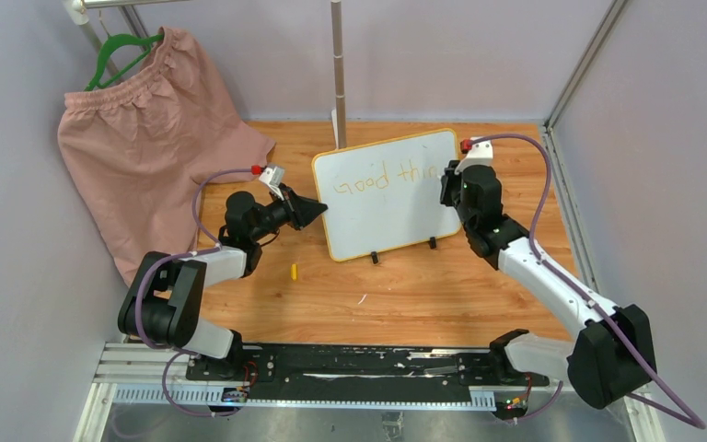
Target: Write a sentence on the whiteboard
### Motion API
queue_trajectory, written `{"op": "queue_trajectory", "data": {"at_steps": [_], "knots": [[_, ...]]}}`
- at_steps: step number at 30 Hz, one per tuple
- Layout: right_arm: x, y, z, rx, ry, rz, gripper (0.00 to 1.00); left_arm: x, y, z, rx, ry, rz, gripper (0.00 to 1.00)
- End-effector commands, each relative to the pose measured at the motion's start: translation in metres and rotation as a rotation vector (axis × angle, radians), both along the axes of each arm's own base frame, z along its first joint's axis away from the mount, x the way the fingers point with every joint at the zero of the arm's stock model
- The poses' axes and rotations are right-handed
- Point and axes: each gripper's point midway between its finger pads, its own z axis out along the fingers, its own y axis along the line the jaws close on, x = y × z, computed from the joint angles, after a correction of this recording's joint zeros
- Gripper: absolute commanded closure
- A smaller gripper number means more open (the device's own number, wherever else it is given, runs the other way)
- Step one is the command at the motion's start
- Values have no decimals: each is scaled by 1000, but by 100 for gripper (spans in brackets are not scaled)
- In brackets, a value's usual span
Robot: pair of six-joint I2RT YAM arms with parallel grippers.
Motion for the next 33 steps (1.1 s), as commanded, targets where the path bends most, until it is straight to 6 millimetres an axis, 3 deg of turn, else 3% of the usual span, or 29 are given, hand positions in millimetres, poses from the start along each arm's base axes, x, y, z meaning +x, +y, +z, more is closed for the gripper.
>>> {"op": "queue_trajectory", "data": {"at_steps": [1,33], "knots": [[-4,-12,19,18,-45,-40,100,1,-4,12,7,-52,-11,100],[26,-18,41,42,-84,-77,100,0,-5,11,9,-52,-17,100]]}}
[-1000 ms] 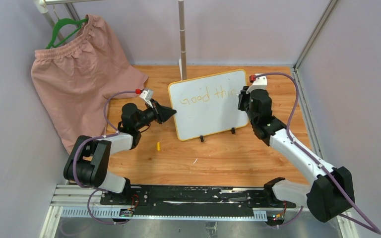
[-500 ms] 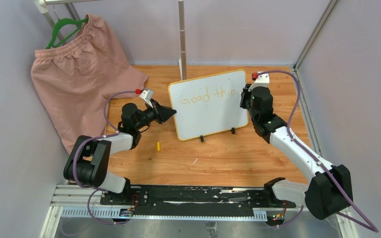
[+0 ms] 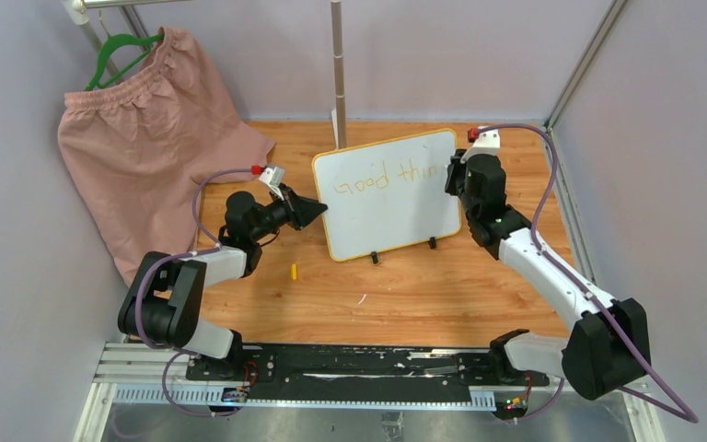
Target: Write a sentence on the whiteboard
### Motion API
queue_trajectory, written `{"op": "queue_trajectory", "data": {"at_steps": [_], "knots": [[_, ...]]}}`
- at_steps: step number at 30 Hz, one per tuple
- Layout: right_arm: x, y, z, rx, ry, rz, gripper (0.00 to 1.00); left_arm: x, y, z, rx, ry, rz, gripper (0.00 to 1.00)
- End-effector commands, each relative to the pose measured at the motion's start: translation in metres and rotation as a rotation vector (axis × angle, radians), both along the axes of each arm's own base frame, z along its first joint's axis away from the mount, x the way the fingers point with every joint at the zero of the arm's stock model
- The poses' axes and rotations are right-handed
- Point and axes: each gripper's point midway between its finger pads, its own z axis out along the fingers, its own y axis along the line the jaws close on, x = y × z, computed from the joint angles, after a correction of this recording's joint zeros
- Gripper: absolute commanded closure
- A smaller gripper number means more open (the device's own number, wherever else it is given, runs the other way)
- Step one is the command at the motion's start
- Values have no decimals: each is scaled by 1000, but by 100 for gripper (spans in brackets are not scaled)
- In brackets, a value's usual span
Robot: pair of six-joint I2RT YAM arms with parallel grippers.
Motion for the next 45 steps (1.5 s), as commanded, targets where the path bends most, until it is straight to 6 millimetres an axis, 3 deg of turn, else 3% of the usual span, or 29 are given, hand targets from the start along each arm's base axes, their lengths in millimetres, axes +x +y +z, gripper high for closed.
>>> {"op": "queue_trajectory", "data": {"at_steps": [1,10,18,35,45], "knots": [[11,-3,25,32,-61,-19,100,0,-5,11,9,-51,-17,100],[12,7,22,42,-54,29,100,0,-5,11,9,-52,-18,100],[7,16,6,48,-16,68,100,1,-5,12,9,-53,-17,100],[-9,3,-19,23,35,25,100,0,-6,13,9,-58,-18,100],[0,-5,-4,-3,15,-23,100,0,-6,13,8,-58,-18,100]]}}
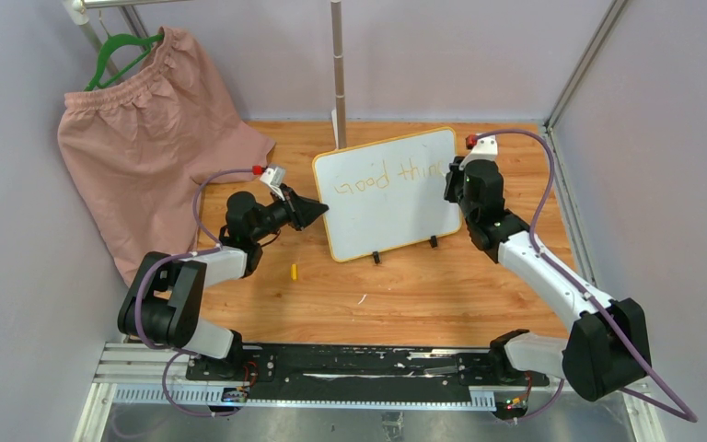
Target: Write a sentence on the whiteboard
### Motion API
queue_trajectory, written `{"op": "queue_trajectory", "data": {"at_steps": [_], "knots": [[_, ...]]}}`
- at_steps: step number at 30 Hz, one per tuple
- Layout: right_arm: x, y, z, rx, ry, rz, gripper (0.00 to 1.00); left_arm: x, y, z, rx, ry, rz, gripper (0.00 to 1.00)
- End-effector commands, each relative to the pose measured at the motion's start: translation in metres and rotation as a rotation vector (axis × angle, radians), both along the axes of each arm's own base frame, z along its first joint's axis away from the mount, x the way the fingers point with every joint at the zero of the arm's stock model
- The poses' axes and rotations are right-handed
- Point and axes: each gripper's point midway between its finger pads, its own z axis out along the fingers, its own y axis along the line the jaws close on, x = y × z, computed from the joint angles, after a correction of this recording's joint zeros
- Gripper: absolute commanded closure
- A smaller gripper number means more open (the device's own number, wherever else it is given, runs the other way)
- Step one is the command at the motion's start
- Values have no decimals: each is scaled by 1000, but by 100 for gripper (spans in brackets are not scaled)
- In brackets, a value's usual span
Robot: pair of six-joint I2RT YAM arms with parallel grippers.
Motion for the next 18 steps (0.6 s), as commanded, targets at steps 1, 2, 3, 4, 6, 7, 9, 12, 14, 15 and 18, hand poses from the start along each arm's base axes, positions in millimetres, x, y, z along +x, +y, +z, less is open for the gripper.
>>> {"op": "queue_trajectory", "data": {"at_steps": [1,2,3,4,6,7,9,12,14,15,18], "knots": [[7,-7,17,-12,-29,-41,100,1,-3,13,8,-59,-11,100],[8,-7,19,-10,-32,-43,100,1,-3,13,8,-58,-12,100],[10,-8,21,-10,-35,-44,100,1,-3,13,8,-58,-13,100],[11,-7,23,-9,-38,-43,100,1,-3,13,8,-59,-13,100],[13,-7,27,-8,-45,-43,100,1,-3,12,9,-57,-12,100],[14,-6,28,-8,-47,-41,100,1,-4,12,9,-57,-12,100],[16,-6,32,-7,-55,-42,100,1,-4,12,9,-56,-12,100],[19,-5,37,-9,-63,-39,100,1,-4,12,9,-57,-14,100],[20,-5,39,-11,-68,-41,100,1,-4,13,8,-58,-13,100],[21,-5,40,-11,-68,-43,100,1,-4,13,8,-58,-14,100],[22,-7,38,-13,-65,-44,100,1,-4,13,8,-58,-14,100]]}}
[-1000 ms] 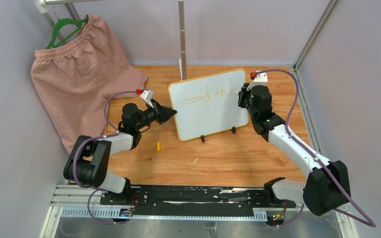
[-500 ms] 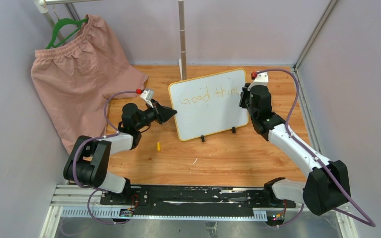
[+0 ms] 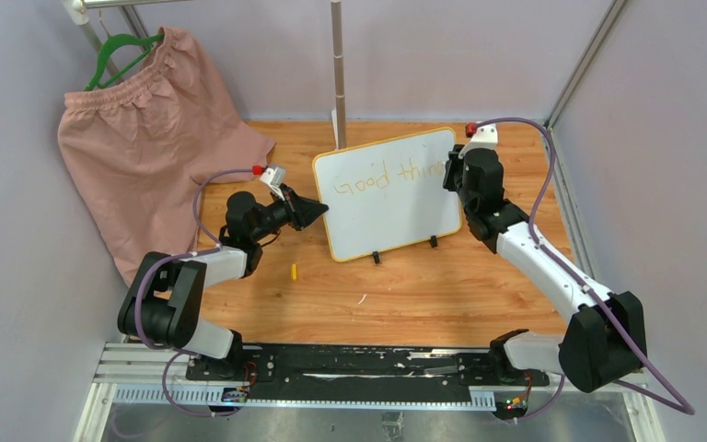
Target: Write a sentence on the whiteboard
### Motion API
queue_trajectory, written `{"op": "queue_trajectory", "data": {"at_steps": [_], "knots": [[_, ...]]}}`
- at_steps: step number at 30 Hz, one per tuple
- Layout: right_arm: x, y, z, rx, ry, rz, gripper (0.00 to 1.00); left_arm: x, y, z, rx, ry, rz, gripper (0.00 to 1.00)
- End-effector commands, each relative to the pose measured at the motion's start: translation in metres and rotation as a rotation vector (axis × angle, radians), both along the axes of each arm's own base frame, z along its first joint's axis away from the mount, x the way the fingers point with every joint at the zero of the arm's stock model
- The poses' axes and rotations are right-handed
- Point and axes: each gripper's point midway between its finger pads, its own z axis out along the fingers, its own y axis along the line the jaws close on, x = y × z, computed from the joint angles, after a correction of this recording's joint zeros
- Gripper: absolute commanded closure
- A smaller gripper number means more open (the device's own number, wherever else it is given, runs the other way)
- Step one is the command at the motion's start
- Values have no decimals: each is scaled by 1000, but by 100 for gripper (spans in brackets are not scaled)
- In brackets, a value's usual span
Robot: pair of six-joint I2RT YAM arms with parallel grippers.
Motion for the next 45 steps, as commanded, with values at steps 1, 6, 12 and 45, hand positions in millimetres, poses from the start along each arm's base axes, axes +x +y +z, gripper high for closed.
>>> {"op": "queue_trajectory", "data": {"at_steps": [1,6,12,45], "knots": [[7,-9,13,-9,-28,-31,100,1,-4,13,8,-58,-14,100],[5,-9,3,-6,-8,-27,100,1,-4,12,8,-57,-13,100],[-4,-7,-13,17,22,-12,100,1,-4,13,7,-59,-13,100],[-38,31,-12,15,32,77,100,-1,-6,16,5,-63,-15,100]]}}
